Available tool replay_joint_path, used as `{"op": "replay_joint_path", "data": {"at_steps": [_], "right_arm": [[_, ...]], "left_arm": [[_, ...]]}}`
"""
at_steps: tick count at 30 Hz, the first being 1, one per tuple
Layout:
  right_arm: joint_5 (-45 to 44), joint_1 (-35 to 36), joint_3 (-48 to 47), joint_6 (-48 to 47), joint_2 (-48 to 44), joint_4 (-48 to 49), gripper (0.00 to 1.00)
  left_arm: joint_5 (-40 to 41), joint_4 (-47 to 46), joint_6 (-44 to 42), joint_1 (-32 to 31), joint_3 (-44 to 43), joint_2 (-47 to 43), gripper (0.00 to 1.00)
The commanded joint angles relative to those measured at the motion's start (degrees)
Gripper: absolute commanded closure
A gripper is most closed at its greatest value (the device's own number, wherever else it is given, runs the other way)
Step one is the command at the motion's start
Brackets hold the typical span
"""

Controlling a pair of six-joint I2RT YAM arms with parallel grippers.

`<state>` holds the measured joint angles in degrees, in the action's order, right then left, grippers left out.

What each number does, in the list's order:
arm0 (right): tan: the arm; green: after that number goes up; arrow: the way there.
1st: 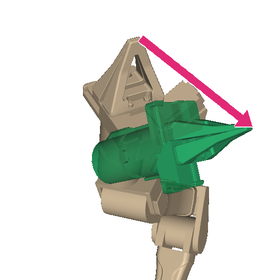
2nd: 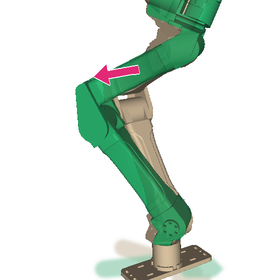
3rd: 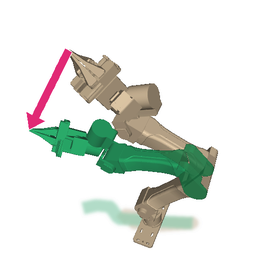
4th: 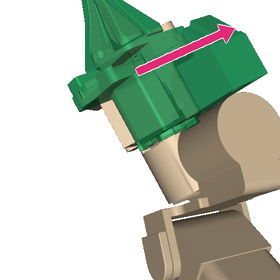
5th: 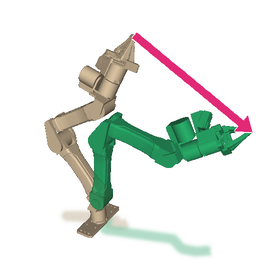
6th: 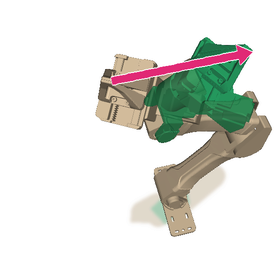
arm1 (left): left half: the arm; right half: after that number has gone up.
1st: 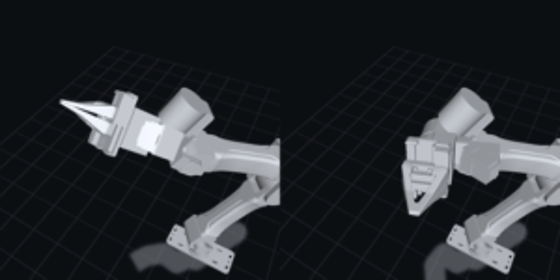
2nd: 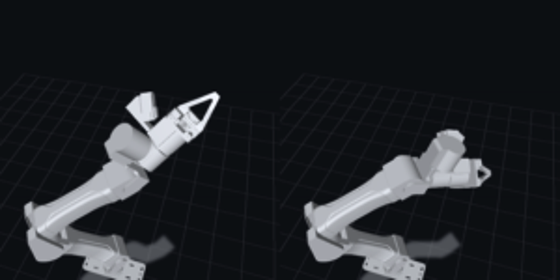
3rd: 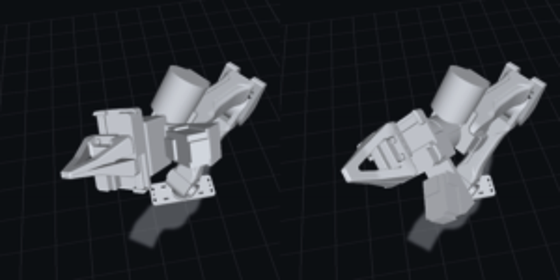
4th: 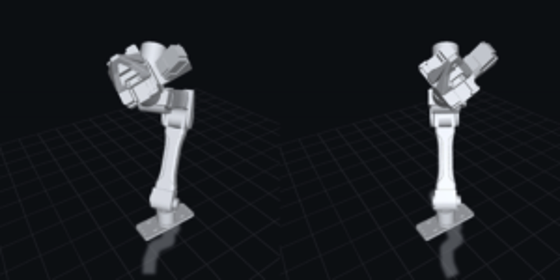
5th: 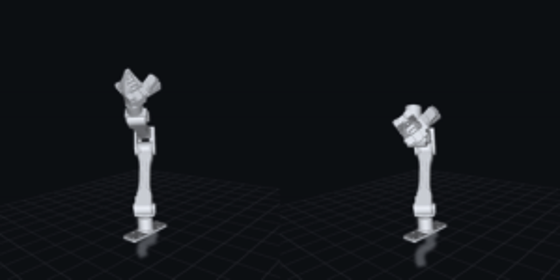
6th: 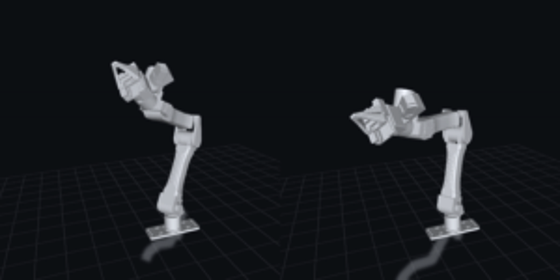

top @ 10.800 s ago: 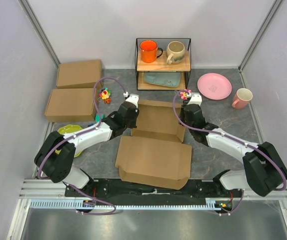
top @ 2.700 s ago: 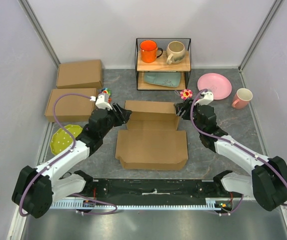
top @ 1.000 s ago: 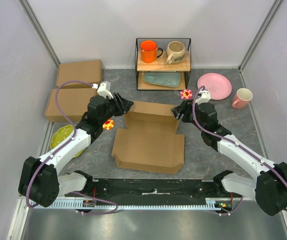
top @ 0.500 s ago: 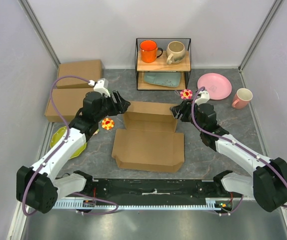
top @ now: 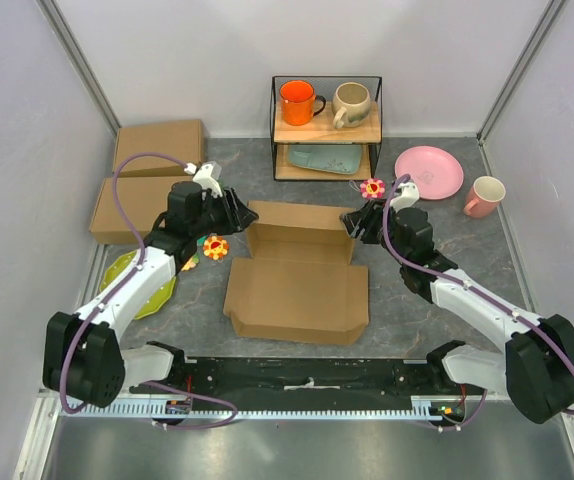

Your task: Fold the paper box

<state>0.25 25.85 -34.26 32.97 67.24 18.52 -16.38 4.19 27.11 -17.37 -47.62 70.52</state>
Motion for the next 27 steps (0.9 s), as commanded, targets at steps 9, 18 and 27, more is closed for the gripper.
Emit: {"op": "replay_joint_path", "data": {"at_steps": [9,18,27], "right_arm": [[-1.7,-0.2,7.2,-0.7,4.1,-5.3,0.50],[-2.5,-0.4,10.7,2.4,9.5,-1.8,0.55],[-2.7,-0.3,14.5,4.3,9.0,-0.3,0.56]], "left_arm": [[-1.9,-7.3,3.6,0.1,7.0,5.4,0.74],[0.8,-13.3,8.3,-1.1,14.4,7.3,0.86],[6.1,-16.0,11.9,-3.2,20.9,6.2,0.89]]}}
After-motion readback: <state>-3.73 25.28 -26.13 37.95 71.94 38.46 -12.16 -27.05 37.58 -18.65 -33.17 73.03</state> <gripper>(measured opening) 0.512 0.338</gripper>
